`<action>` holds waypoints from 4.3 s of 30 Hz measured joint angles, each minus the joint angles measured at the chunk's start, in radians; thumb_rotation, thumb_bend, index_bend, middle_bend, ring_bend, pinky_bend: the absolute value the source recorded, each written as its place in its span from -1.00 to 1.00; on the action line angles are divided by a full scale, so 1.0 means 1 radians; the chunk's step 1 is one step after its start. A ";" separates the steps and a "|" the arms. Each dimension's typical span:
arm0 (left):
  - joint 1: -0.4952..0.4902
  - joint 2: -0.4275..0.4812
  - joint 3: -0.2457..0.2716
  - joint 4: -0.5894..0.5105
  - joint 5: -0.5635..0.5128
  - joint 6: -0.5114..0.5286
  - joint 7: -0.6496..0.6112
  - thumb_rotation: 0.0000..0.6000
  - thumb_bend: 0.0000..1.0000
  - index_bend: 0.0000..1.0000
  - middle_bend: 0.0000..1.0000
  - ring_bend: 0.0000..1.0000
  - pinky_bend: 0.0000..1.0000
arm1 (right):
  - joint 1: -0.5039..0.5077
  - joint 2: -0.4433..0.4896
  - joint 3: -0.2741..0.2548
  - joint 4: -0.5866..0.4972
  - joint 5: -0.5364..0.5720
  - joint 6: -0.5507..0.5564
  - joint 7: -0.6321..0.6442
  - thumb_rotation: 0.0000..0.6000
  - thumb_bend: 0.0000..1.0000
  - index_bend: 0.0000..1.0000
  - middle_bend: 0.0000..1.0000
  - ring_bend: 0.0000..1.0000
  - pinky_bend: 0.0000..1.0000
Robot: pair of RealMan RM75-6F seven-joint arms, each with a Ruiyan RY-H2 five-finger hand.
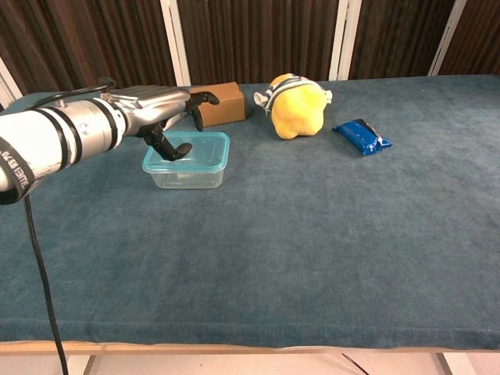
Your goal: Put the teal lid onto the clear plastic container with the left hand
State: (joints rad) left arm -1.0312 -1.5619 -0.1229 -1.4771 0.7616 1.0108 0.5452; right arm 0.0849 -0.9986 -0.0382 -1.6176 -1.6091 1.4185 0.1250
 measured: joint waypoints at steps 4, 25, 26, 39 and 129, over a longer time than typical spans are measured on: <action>0.013 0.000 -0.010 0.037 -0.029 -0.012 -0.004 1.00 0.31 -1.00 -0.52 -0.86 -1.00 | -0.002 0.003 0.000 0.000 -0.002 0.005 0.010 1.00 -0.80 -1.00 -1.00 -1.00 -1.00; 0.008 -0.024 -0.023 0.125 -0.215 -0.116 0.095 1.00 0.44 -1.00 -0.54 -0.90 -1.00 | -0.004 0.005 0.001 0.003 -0.001 0.008 0.017 1.00 -0.80 -1.00 -1.00 -1.00 -1.00; 0.008 -0.025 -0.023 0.126 -0.218 -0.123 0.095 1.00 0.44 -1.00 -0.53 -0.89 -1.00 | -0.004 0.005 0.001 0.003 -0.002 0.008 0.017 1.00 -0.80 -1.00 -1.00 -1.00 -1.00; 0.002 -0.028 -0.014 0.132 -0.247 -0.166 0.098 1.00 0.43 -1.00 -0.45 -0.83 -1.00 | -0.002 0.003 0.001 0.001 0.002 0.000 0.006 1.00 -0.80 -1.00 -1.00 -1.00 -1.00; 0.727 0.267 0.347 -0.156 0.611 0.604 -0.315 1.00 -0.36 -1.00 -1.00 -1.00 -1.00 | -0.013 -0.040 -0.004 -0.029 0.015 -0.010 -0.167 1.00 -0.80 -1.00 -1.00 -1.00 -1.00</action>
State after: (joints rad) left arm -0.3047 -1.2944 0.2236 -1.6333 1.3730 1.6144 0.2299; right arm 0.0718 -1.0386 -0.0422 -1.6468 -1.5940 1.4083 -0.0422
